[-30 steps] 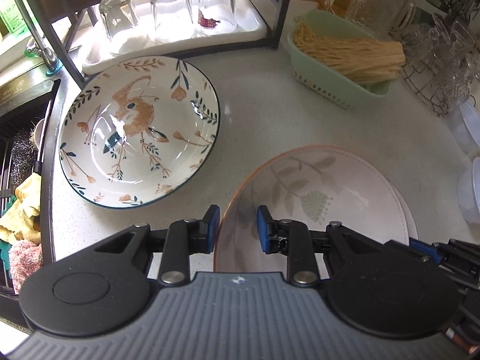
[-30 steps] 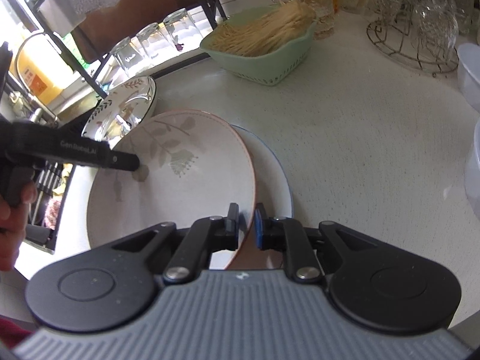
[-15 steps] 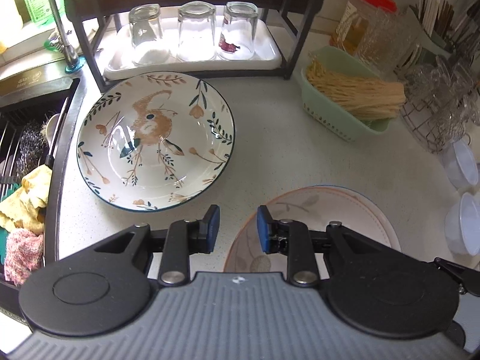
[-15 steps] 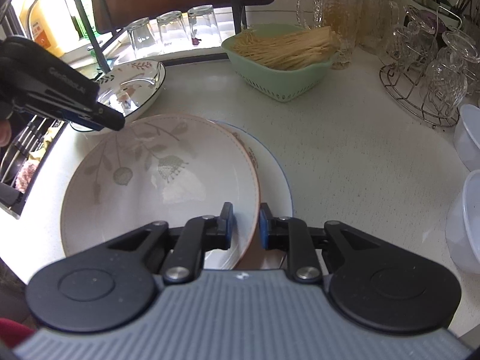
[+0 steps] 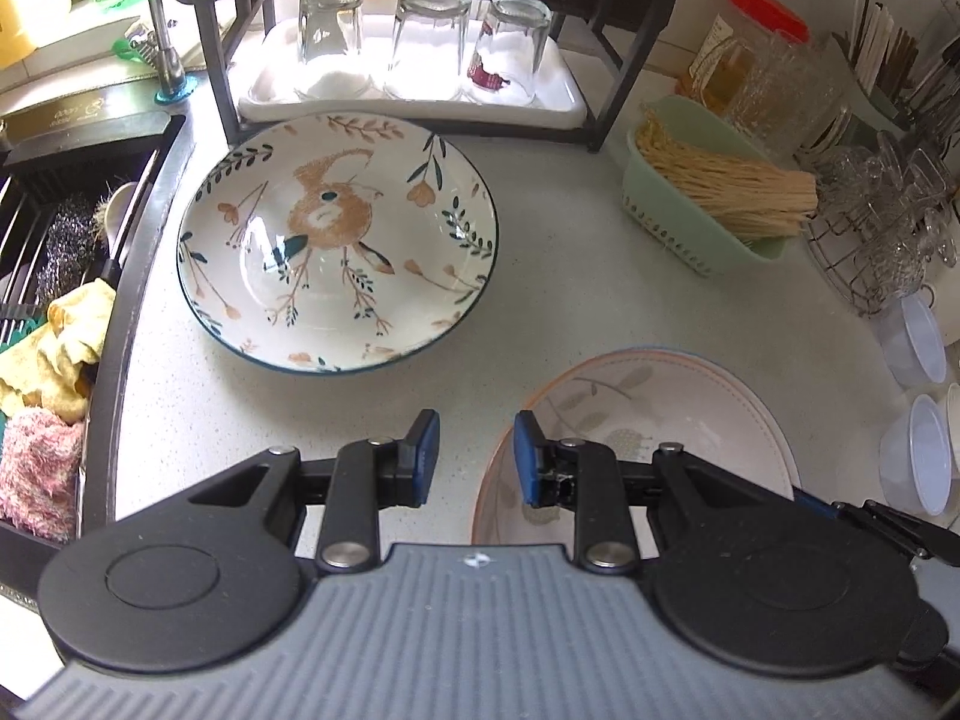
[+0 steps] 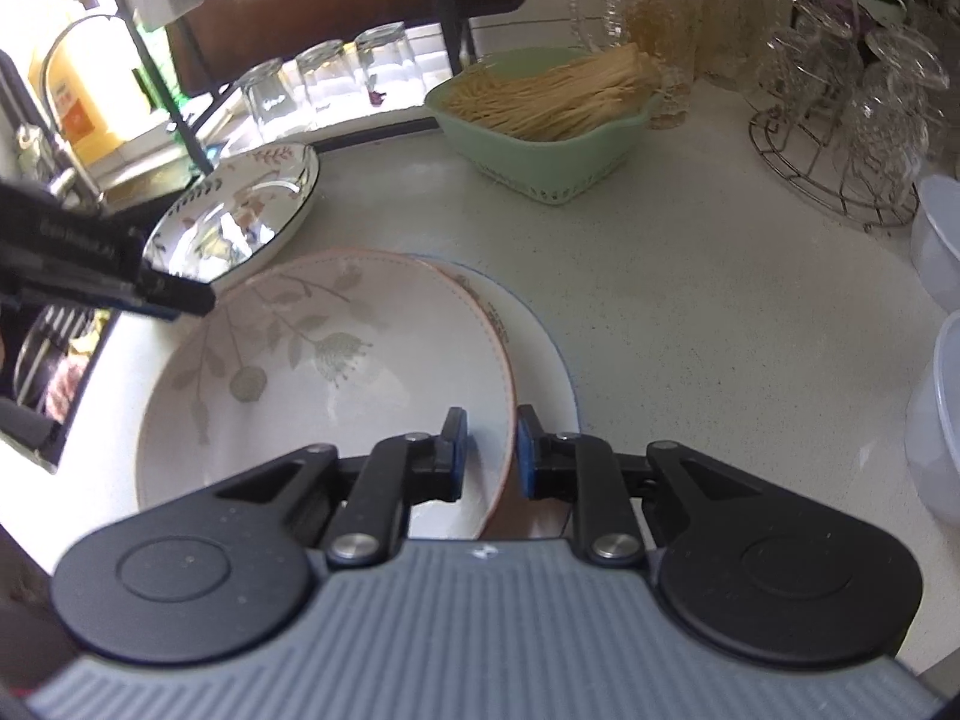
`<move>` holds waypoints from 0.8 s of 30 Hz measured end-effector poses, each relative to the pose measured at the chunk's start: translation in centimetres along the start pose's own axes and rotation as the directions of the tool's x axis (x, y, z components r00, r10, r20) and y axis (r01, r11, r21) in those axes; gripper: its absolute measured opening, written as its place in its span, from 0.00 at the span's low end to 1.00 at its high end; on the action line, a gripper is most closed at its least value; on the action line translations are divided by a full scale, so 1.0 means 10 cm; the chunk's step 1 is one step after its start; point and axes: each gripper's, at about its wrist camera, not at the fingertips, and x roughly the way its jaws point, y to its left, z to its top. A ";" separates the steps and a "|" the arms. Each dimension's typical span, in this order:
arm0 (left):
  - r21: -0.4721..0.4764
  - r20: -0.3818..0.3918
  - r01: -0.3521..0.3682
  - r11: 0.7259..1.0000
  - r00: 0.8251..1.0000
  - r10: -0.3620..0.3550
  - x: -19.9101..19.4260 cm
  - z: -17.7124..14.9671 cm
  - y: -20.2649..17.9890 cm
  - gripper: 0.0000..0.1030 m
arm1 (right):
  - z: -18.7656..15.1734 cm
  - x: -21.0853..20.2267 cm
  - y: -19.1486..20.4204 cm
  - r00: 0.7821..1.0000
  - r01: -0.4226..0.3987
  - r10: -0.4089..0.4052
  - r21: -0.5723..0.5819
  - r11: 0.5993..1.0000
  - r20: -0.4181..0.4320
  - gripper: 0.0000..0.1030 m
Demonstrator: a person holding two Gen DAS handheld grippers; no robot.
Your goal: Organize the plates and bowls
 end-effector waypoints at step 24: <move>-0.004 0.103 0.044 0.999 0.994 -0.043 -0.68 -0.22 -0.40 0.29 | 0.19 -0.71 -0.27 0.989 0.016 -0.024 0.059 0.998 0.144 0.19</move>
